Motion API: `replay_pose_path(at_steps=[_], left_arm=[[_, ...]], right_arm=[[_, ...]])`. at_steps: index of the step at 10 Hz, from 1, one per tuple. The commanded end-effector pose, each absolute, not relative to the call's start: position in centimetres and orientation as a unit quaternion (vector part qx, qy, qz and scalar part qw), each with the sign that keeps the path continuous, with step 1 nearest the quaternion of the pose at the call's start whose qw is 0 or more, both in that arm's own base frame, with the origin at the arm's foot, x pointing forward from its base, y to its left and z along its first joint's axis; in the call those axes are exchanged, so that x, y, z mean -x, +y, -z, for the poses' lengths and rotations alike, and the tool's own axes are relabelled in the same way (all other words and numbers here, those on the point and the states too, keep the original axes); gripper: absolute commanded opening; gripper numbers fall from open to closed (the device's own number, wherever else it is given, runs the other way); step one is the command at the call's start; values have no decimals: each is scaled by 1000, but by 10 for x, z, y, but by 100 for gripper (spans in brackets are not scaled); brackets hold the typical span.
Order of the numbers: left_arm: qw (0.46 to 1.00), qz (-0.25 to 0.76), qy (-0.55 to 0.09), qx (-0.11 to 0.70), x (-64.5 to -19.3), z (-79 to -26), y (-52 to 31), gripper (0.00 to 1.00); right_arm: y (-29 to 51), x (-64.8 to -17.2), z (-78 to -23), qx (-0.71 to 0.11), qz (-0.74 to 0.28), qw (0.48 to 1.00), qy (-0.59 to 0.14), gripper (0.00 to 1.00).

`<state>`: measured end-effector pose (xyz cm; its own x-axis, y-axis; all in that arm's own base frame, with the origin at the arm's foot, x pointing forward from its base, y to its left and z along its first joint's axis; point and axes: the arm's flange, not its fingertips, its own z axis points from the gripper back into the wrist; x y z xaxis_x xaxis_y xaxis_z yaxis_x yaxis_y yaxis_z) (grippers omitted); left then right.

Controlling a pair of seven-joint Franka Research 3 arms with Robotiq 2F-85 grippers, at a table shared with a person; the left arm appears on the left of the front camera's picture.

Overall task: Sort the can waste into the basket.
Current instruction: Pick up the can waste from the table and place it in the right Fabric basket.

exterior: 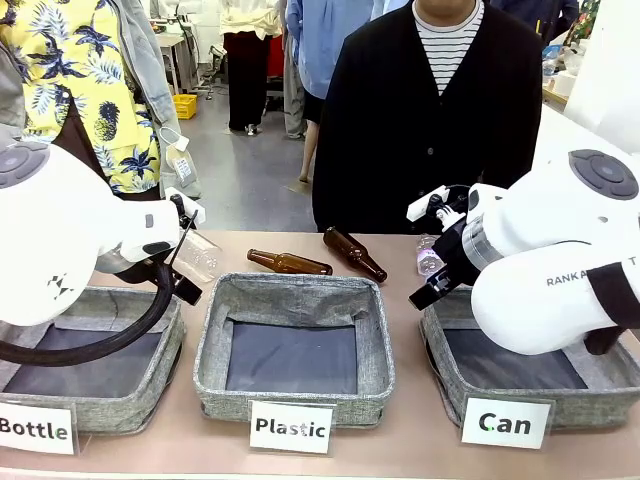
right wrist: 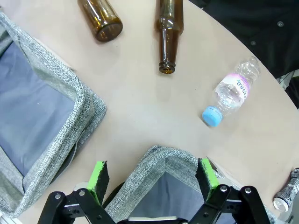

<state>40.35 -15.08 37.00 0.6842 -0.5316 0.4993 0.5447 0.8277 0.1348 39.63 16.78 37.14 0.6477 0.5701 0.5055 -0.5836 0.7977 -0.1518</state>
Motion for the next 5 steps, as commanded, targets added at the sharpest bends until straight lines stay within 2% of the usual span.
replay_pose_path(at_steps=[1,5], left_arm=[[917,294,-268,12,-403,-370,-151,100],[918,293,-268,12,-404,-370,-151,100]], right_arm=[[168,-396,-371,-13,-317,908,-274,100],[168,-396,-371,-12,-318,908,-274,100]])
